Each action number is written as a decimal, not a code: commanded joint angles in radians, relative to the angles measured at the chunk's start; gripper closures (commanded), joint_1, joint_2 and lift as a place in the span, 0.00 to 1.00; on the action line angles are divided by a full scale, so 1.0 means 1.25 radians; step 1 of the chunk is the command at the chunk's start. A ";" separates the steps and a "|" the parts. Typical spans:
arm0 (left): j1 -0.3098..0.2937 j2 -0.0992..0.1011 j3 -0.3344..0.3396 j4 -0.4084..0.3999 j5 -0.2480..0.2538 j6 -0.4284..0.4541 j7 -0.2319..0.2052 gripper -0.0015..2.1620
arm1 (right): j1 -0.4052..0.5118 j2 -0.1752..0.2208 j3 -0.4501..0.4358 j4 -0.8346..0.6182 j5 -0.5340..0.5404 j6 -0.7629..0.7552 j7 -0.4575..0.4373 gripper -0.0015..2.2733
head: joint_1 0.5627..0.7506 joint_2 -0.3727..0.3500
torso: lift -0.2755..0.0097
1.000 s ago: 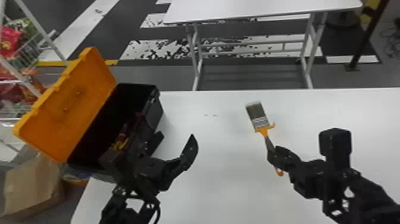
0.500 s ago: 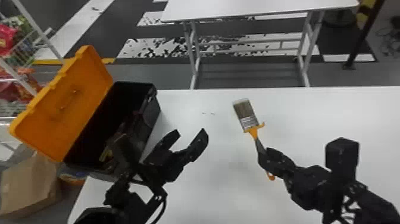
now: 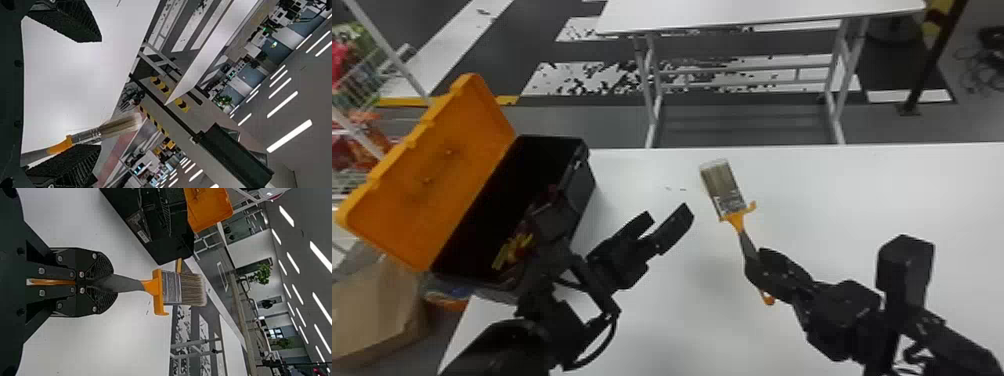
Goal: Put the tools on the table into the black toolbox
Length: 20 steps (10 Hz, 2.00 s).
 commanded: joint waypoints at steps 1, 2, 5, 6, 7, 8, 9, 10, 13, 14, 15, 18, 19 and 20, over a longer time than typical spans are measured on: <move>-0.010 -0.003 -0.005 0.010 0.034 0.017 -0.006 0.01 | 0.004 0.001 0.009 -0.005 -0.001 0.004 0.006 0.99 | 0.70 0.75 | 0.70; -0.018 -0.003 -0.011 0.017 0.065 0.017 -0.008 0.01 | 0.004 0.001 0.019 -0.005 -0.001 0.009 0.007 0.99 | 0.70 0.75 | 0.70; -0.030 -0.006 -0.024 0.028 0.085 0.017 -0.012 0.01 | 0.004 0.001 0.040 -0.018 0.001 0.026 0.009 0.99 | 0.70 0.74 | 0.70; -0.032 -0.009 -0.031 0.032 0.086 0.014 -0.012 0.01 | 0.004 0.001 0.045 -0.023 0.002 0.033 0.009 0.99 | 0.70 0.74 | 0.70; -0.037 -0.010 -0.040 0.039 0.088 0.014 -0.012 0.01 | 0.002 0.001 0.048 -0.025 0.003 0.041 0.007 0.99 | 0.70 0.75 | 0.70; -0.041 -0.011 -0.048 0.046 0.088 0.014 -0.012 0.01 | 0.000 0.001 0.052 -0.026 0.004 0.048 0.009 0.99 | 0.70 0.75 | 0.70; -0.047 -0.014 -0.051 0.050 0.088 0.014 -0.012 0.01 | 0.000 0.001 0.053 -0.027 0.005 0.048 0.009 0.99 | 0.70 0.74 | 0.70; -0.052 -0.014 -0.053 0.053 0.087 0.014 -0.012 0.02 | 0.000 0.001 0.053 -0.026 0.007 0.048 0.009 0.99 | 0.70 0.74 | 0.70; -0.076 -0.012 -0.062 0.082 0.086 0.014 -0.053 0.59 | -0.012 0.001 0.050 -0.026 0.004 0.058 0.009 0.99 | 0.70 0.72 | 0.70; -0.085 -0.012 -0.065 0.089 0.083 0.014 -0.060 0.84 | -0.020 0.001 0.048 -0.025 0.002 0.065 0.009 0.99 | 0.70 0.71 | 0.70; -0.095 -0.012 -0.066 0.098 0.075 0.014 -0.078 0.88 | -0.027 0.001 0.047 -0.023 0.001 0.070 0.009 0.99 | 0.70 0.70 | 0.70; -0.121 -0.011 -0.067 0.125 0.067 0.014 -0.102 0.99 | -0.048 0.001 0.042 -0.013 -0.002 0.078 0.007 0.99 | 0.70 0.68 | 0.70; -0.132 -0.011 -0.067 0.137 0.067 0.014 -0.108 0.99 | -0.055 0.001 0.041 -0.007 -0.003 0.078 0.004 0.96 | 0.70 0.68 | 0.70; -0.138 -0.011 -0.067 0.147 0.069 0.014 -0.110 0.99 | -0.060 0.001 0.039 -0.002 -0.011 0.075 -0.005 0.81 | 0.70 0.67 | 0.70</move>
